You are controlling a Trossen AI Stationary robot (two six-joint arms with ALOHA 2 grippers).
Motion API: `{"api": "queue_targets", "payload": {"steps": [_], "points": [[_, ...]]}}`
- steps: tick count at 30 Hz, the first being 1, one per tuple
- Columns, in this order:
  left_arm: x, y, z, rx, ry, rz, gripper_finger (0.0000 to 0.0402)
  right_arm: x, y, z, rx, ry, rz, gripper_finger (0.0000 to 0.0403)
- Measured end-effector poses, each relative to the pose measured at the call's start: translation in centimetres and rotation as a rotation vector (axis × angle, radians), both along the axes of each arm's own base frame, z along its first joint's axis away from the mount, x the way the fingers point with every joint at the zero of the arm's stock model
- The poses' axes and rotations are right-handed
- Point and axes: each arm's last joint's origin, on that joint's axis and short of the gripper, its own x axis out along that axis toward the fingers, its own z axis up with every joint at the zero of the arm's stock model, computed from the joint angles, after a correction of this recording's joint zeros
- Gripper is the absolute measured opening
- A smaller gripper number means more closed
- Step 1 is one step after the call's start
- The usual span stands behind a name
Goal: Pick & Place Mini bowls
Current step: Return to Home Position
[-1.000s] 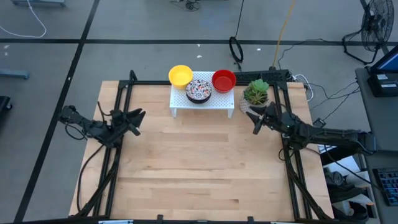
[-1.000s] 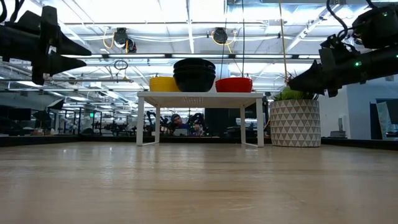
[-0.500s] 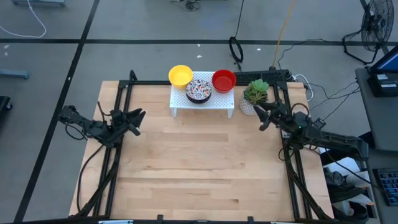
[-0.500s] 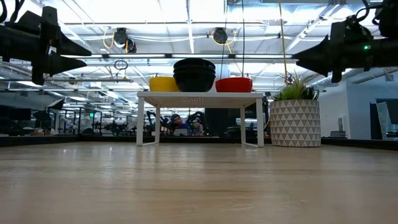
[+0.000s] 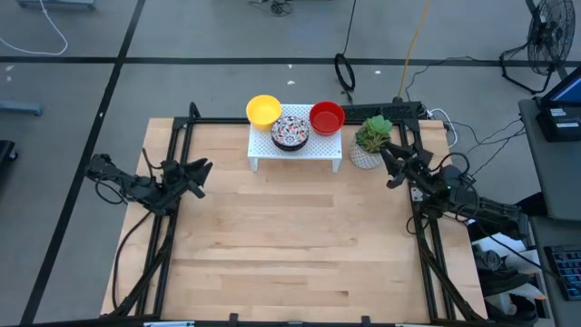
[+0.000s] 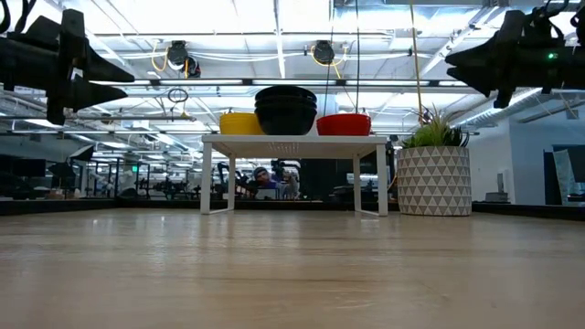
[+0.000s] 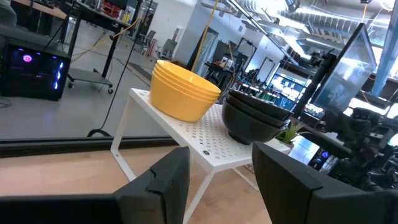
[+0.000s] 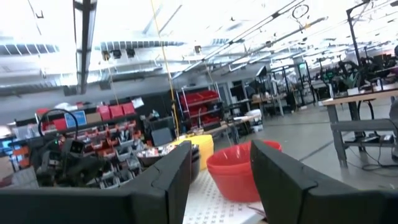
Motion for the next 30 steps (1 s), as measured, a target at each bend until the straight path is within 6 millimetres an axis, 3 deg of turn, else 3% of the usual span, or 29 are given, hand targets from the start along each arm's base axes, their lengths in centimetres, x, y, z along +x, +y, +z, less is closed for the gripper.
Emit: {"api": "queue_targets", "payload": {"steps": [30], "points": [[0.00,0.00,-0.01,0.000,0.000,0.000,0.0175,0.07,0.07,-0.05,0.002,0.006,0.010,0.0155]]}}
